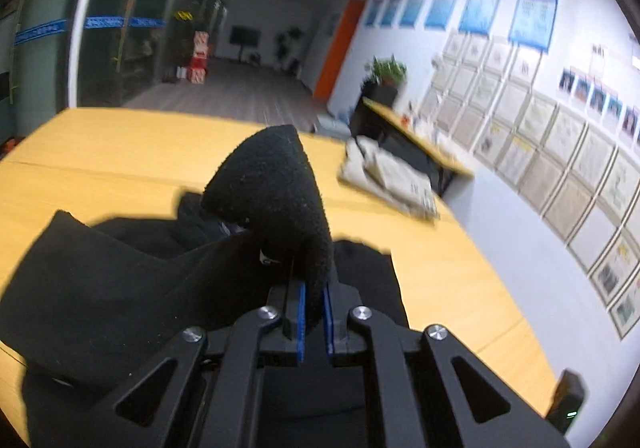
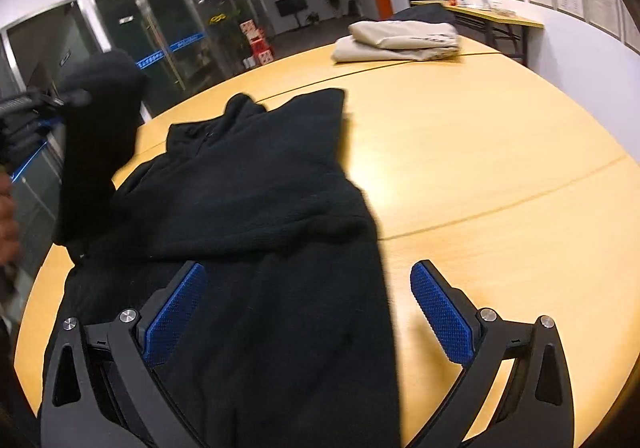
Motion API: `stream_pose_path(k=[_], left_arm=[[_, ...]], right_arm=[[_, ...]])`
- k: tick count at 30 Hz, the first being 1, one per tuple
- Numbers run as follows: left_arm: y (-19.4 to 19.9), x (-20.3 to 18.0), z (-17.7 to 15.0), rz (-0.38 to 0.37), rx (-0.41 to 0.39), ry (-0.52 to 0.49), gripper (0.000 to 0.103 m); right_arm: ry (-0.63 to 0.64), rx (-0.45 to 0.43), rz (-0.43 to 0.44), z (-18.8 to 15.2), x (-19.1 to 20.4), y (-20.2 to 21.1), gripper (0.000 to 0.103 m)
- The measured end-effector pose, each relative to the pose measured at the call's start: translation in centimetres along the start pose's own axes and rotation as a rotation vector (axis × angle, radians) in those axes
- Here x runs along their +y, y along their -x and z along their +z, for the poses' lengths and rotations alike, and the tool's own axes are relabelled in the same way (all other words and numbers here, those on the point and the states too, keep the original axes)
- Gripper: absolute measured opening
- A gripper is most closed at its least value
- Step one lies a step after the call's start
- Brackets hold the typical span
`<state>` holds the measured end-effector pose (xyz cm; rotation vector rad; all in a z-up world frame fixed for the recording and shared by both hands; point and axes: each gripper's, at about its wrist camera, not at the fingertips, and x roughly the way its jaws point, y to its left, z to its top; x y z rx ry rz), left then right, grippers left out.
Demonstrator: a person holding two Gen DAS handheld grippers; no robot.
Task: Fold clothes
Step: 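Fold the held sleeve across the jacket body with the left tool, then release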
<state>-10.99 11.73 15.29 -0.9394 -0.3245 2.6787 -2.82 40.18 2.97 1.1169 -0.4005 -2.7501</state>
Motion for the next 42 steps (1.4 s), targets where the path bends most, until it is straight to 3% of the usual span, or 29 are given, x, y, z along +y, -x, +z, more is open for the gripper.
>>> stream_pose_path(k=[7,12,15,19,24,26,28,29,32,36,38,40,42], left_arm=[[-6.1,-3.0,-4.7,0.035,0.133,-0.049,0.007],[-6.3,-5.2,-5.8,0.036,0.109,-0.093,0.008],[-7.3,-6.4,-4.8,0.024,0.091,-0.101,0.008],[-8.9,-7.9,-6.4,0.001,0.155,-0.199,0.022],[-6.9,-6.9,-9.7,-0.039,0.195,-0.322,0.028],[-4.2,-4.7,-10.8,-0.049,0.159,-0.349,0.040],[-1.3,-1.5,-11.4,-0.050,0.114,-0.342,0.059],[-0.2,0.5,-11.4,-0.038,0.094,-0.321,0.062],[0.8,6.8,-10.7,0.064,0.067,-0.243,0.073],[-1.2,16.3,-10.0,0.211,0.139,-0.093,0.069],[-1.9,21.1,-9.5,0.113,0.182,0.121,0.057],[-1.7,23.0,-8.9,0.099,0.167,0.185,0.040],[-1.9,23.9,-8.8,0.102,0.183,0.200,0.031]], right_arm=[[-0.055,-0.006,-0.013,-1.1,-2.3,1.3,0.103],[-0.053,-0.019,0.001,-1.1,-1.9,1.6,0.103],[-0.044,-0.027,0.006,-1.1,-1.5,1.7,0.103],[-0.064,-0.015,-0.001,-1.3,-1.8,1.3,0.103],[-0.067,-0.002,-0.006,-1.2,-1.9,1.1,0.103],[-0.062,-0.006,0.000,-0.7,-1.6,1.0,0.103],[-0.053,-0.014,0.015,0.2,-0.8,0.7,0.103],[-0.047,-0.018,0.024,0.7,-0.3,0.6,0.103],[-0.014,-0.029,0.041,2.3,1.5,-0.4,0.103],[0.024,-0.039,0.083,5.0,4.6,-2.4,0.103],[0.059,-0.015,0.077,5.6,6.0,-4.4,0.103],[0.094,0.021,0.062,5.9,7.3,-6.7,0.103],[0.130,0.057,0.047,6.2,8.6,-9.1,0.103]])
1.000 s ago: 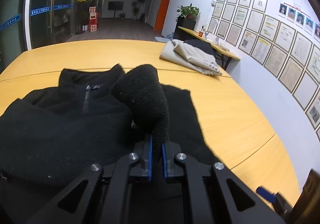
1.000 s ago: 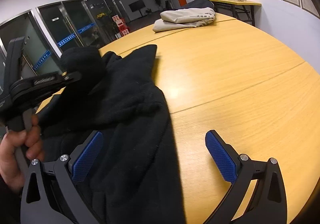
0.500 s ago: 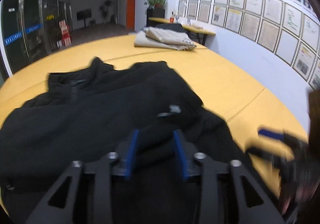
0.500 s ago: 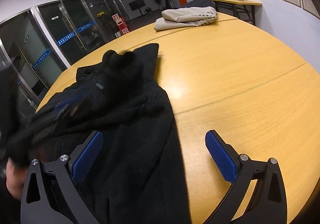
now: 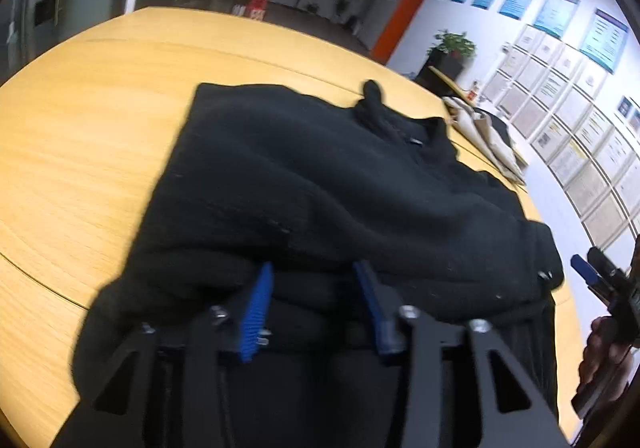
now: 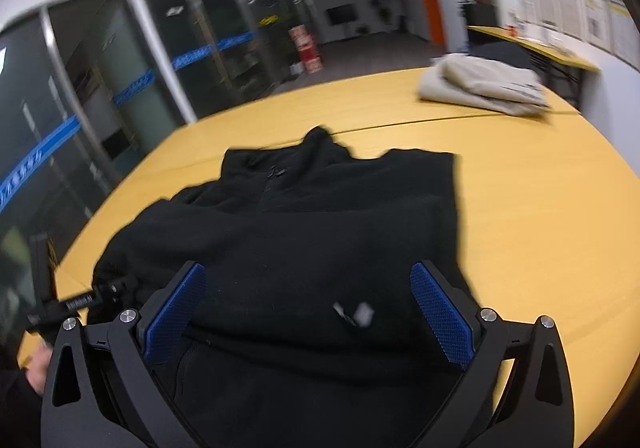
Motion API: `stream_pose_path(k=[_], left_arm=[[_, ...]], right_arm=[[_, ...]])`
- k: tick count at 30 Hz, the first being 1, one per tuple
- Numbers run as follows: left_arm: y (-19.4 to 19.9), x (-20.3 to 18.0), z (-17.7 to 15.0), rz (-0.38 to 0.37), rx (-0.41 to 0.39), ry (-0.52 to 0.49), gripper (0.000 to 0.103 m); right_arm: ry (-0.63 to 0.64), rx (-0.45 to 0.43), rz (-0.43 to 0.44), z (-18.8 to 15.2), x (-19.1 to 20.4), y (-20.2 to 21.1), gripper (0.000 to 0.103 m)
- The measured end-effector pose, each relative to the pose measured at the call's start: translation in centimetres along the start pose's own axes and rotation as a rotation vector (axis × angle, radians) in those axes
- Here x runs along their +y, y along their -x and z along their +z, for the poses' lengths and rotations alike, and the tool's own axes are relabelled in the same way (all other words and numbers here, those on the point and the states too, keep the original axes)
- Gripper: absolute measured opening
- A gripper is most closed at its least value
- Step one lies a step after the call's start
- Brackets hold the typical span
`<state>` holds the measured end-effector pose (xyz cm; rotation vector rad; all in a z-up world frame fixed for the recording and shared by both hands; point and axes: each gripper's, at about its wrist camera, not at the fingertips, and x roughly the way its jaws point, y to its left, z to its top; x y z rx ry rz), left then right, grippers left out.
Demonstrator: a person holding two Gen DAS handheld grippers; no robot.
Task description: Fold clothes
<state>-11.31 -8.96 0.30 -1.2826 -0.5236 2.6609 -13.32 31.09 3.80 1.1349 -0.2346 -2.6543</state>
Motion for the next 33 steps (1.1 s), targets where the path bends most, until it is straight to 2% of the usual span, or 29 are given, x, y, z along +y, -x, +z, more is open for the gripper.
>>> stream_pose_path(k=[3,4,6,8,9,10,11,14,15,16,17,18,19,21,22,24,26,27,30,32,33], left_arm=[[0.4,0.7,-0.5,-0.013,0.011,-0.008,0.028],[0.7,0.9,-0.8,-0.016,0.018,-0.012,0.028],[1.7,0.6,-1.3,-0.003,0.019,-0.058,0.028],[3.1,0.1,-1.8,0.015,0.011,-0.123,0.033],[3.9,-0.2,-2.1,0.009,-0.002,-0.147,0.041],[5.1,-0.8,-1.8,-0.001,-0.047,-0.183,0.048],[6.4,-1.4,-1.5,-0.011,-0.096,-0.220,0.051],[8.7,-2.0,0.3,-0.017,-0.215,-0.267,0.068],[9.3,-2.3,1.1,-0.019,-0.259,-0.283,0.081],[8.9,-2.5,2.1,0.018,-0.281,-0.293,0.089],[7.4,-2.5,3.1,0.051,-0.261,-0.301,0.089],[5.3,-2.3,3.8,0.068,-0.199,-0.309,0.088],[3.4,-2.0,3.8,0.070,-0.131,-0.316,0.082],[0.9,-1.7,2.7,0.073,-0.037,-0.356,0.079],[-0.2,-1.6,1.3,0.114,-0.018,-0.410,0.080],[-0.3,-1.3,0.5,0.121,-0.014,-0.423,0.080],[0.4,0.2,0.7,0.057,-0.019,-0.345,0.080],[0.4,0.4,0.7,0.046,-0.017,-0.339,0.079],[0.1,-0.3,0.5,0.095,-0.003,-0.406,0.080],[0.7,-0.8,0.9,0.102,-0.010,-0.404,0.080],[1.4,-1.2,1.4,0.078,-0.042,-0.398,0.080]], right_arm=[[0.029,0.054,-0.028,0.4,0.8,-3.2,0.101],[0.003,0.070,-0.049,-0.2,-0.2,-3.8,0.096],[-0.016,0.062,-0.082,-1.0,-1.4,-3.5,0.093],[-0.031,0.054,-0.119,-1.6,-2.5,-2.7,0.096],[-0.048,0.063,-0.126,-1.9,-3.2,-2.5,0.095],[-0.063,0.062,-0.110,-2.0,-3.8,-2.2,0.093],[-0.067,0.058,-0.111,-2.0,-4.1,-1.7,0.093],[-0.021,-0.005,-0.155,-0.8,-2.8,0.5,0.094],[0.000,-0.039,-0.133,-0.2,-2.0,1.5,0.095],[0.022,-0.071,-0.108,0.4,-1.0,2.3,0.097],[0.047,-0.102,-0.082,1.1,0.0,2.8,0.102],[0.068,-0.119,-0.050,1.7,0.9,3.0,0.103],[0.087,-0.124,-0.012,2.1,1.8,2.8,0.103],[0.115,-0.101,0.059,2.8,3.1,1.4,0.103],[0.125,-0.081,0.090,3.0,3.5,0.3,0.103],[0.146,-0.013,0.122,2.5,3.8,-2.5,0.103],[0.138,0.090,0.022,1.3,2.7,-5.6,0.102],[0.123,0.134,-0.017,0.6,1.9,-6.8,0.100],[0.100,0.107,-0.008,0.5,0.9,-6.1,0.096],[0.096,0.096,-0.030,1.0,0.9,-5.2,0.096],[0.108,0.077,-0.056,1.4,1.1,-4.5,0.097]])
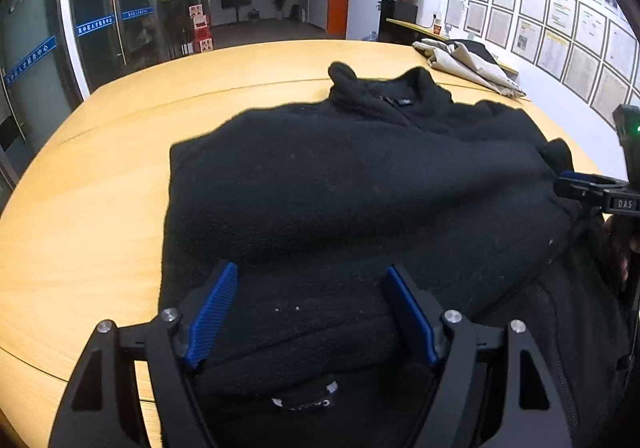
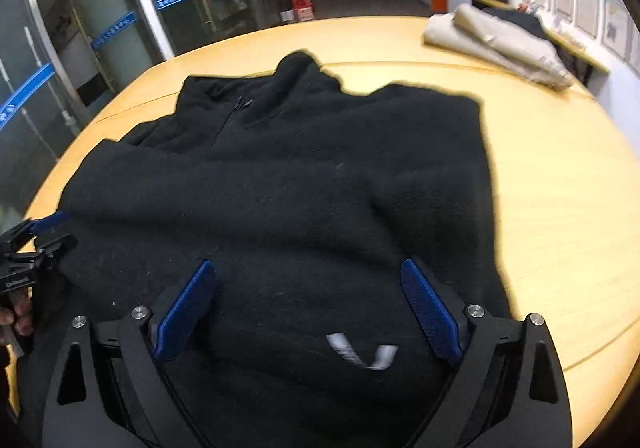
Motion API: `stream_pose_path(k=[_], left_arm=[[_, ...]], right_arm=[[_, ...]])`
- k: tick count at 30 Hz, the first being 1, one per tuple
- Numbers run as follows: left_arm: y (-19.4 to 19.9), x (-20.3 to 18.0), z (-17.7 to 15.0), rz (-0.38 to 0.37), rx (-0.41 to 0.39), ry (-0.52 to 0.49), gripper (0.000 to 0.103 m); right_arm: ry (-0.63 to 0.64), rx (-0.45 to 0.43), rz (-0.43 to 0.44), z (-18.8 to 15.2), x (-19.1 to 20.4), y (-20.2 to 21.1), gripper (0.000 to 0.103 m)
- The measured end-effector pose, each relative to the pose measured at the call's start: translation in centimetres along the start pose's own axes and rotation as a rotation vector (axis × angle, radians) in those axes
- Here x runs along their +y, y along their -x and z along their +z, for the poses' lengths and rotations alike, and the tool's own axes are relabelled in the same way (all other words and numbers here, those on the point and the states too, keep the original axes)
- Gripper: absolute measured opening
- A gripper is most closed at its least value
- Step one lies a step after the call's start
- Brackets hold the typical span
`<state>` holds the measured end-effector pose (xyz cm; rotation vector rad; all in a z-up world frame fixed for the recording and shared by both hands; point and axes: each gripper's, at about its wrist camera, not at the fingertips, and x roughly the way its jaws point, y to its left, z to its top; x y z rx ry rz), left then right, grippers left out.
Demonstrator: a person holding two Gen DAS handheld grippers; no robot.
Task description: Fold clothes
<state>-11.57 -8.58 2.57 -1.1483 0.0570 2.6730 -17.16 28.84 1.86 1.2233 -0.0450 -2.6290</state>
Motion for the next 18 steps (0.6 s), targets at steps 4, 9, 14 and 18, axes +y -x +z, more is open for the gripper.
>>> stream_pose_path(k=[4,9,14,18], left_arm=[[0.6,-0.3,1.9,-0.014,-0.058,0.023,0.086],[-3.1,-0.9,0.2,0.019,0.044,-0.036,0.089],[-2.4,-1.3,0.1,0.043,0.062,-0.036,0.088],[2.0,-0.9,0.2,-0.022,0.011,0.047,0.088]], right_arm=[[0.010,-0.071,0.049,1.8,0.5,1.1,0.103],[0.031,0.008,0.031,1.0,-0.1,-1.8,0.101],[0.047,0.034,0.008,0.0,-0.5,-1.0,0.099],[0.041,-0.018,0.062,-2.5,-1.3,4.4,0.100]])
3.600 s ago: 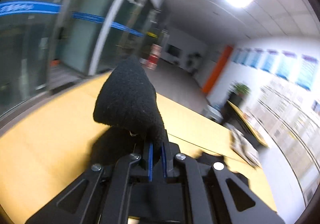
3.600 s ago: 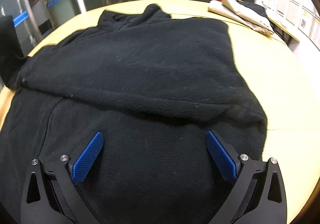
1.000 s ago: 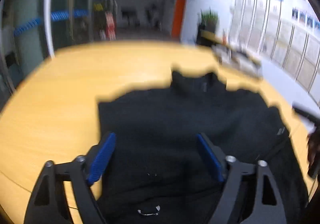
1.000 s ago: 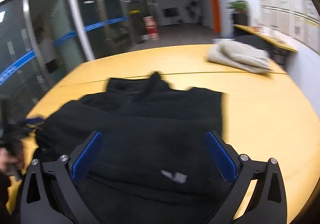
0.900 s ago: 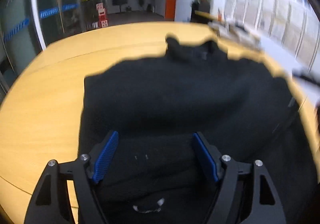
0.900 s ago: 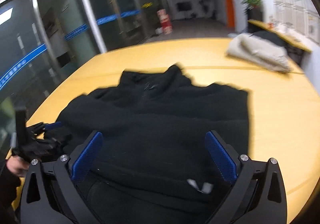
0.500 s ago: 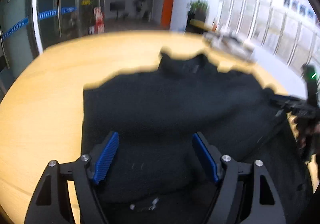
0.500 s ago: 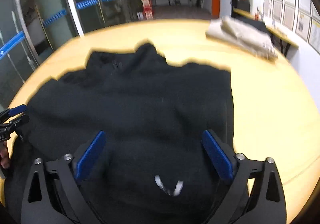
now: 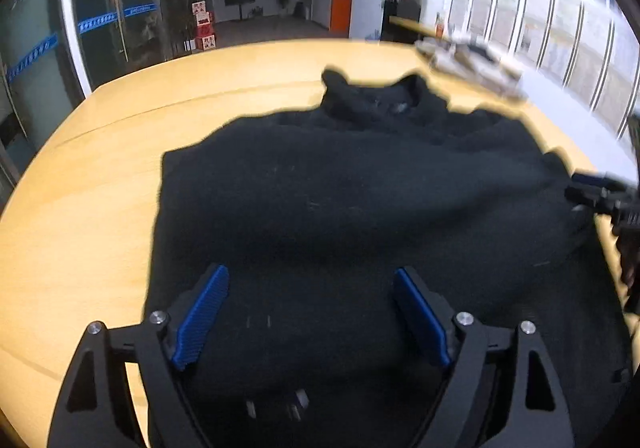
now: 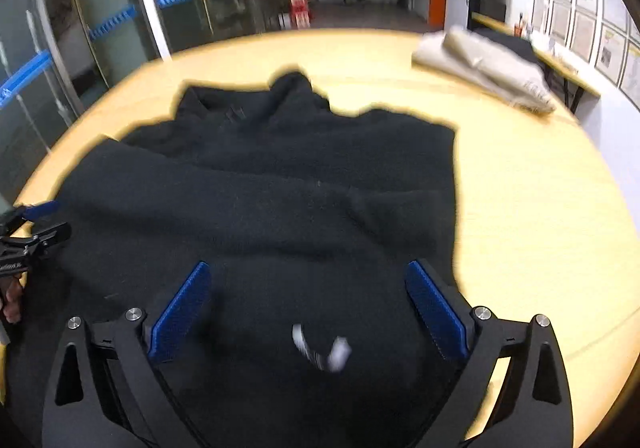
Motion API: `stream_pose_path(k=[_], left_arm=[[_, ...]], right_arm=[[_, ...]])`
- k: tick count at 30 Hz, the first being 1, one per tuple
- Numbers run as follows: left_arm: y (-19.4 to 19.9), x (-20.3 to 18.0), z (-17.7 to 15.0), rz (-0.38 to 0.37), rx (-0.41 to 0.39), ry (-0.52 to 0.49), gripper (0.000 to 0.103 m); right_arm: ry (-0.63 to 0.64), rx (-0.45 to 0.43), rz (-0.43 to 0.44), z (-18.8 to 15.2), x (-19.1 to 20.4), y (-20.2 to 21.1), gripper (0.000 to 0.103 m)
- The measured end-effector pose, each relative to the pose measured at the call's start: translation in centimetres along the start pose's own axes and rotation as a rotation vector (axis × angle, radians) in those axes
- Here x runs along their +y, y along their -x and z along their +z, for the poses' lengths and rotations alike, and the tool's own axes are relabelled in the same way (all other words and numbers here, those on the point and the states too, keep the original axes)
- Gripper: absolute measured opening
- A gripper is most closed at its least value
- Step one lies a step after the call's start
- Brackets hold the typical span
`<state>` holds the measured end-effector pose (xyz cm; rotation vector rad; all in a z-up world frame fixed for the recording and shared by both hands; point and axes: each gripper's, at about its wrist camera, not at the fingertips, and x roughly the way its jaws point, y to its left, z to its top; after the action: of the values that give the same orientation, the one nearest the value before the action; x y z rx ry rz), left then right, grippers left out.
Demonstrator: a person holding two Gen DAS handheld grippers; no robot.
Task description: Fold clothes
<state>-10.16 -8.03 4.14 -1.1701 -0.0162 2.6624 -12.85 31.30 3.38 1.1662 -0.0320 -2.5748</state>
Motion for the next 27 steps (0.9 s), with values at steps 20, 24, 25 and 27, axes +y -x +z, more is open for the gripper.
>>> stream_pose_path(k=[20,24,25,27], left_arm=[[18.8,0.8,-18.2,-0.030,-0.003,0.126,0.092],[19.0,1.5,-20.8,-0.050,0.046,0.143,0.092],[19.2,1.4,-21.5,-0.057,0.052,0.136,0.092],[19.2,1.1,-22.6,-0.068,0.062,0.123,0.092]], right_arm=[[-0.015,-0.006,0.109,-19.8,0.5,16.6,0.103],[-0.021,-0.009,0.058,-23.7,-0.5,18.6,0.103],[-0.025,-0.007,0.047,-24.4,-0.8,19.1,0.103],[-0.024,-0.006,0.035,-25.7,-1.2,20.3,0.103]])
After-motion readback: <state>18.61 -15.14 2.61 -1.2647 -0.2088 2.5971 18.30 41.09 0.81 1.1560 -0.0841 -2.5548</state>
